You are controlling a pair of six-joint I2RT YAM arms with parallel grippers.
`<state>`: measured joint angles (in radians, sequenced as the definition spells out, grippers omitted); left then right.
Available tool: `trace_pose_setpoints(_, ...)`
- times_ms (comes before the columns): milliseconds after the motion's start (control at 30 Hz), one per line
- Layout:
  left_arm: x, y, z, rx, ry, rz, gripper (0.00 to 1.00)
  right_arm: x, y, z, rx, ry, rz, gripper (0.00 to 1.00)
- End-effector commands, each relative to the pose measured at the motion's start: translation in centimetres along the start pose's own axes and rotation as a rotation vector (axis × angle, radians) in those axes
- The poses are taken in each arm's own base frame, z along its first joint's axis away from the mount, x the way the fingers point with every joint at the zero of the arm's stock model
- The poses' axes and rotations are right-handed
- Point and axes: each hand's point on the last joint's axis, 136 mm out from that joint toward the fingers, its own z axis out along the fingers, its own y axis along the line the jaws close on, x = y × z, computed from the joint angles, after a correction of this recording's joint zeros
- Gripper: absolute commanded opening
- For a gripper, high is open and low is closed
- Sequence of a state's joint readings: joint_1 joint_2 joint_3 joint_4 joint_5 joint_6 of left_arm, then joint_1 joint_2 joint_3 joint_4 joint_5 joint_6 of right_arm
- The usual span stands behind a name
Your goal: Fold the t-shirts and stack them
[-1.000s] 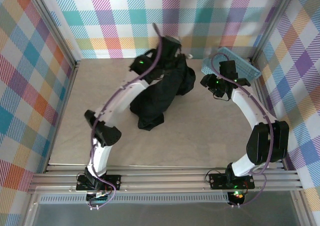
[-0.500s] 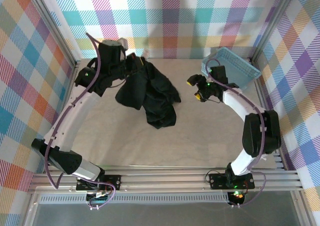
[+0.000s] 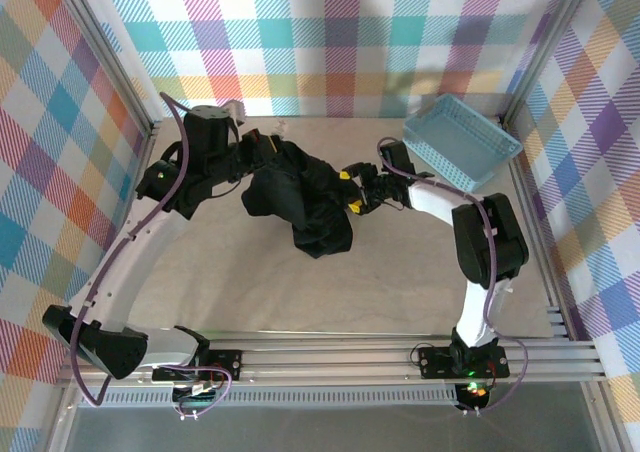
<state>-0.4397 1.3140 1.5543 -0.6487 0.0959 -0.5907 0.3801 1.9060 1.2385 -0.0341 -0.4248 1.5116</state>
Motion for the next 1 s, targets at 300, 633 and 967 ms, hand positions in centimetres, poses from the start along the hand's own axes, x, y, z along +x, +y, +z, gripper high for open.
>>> trace_pose_setpoints(300,-1.9,-1.2,-1.1,0.061,-0.073,0.005,0.00,-1.2,2.9,1.8,-0.048,-0.012,0.064,0.00)
trace_pose_setpoints(633,-2.5,-4.3,-2.6,0.195,-0.073,-0.012,0.00,-3.8,8.1,-9.4,-0.163,-0.309,-0.222,0.00)
trace_pose_setpoints(967,-4.5,-10.8,-7.4,0.470,-0.118,-0.028,0.00,-1.6,18.2,-28.7,-0.424,-0.641,-0.601,0.00)
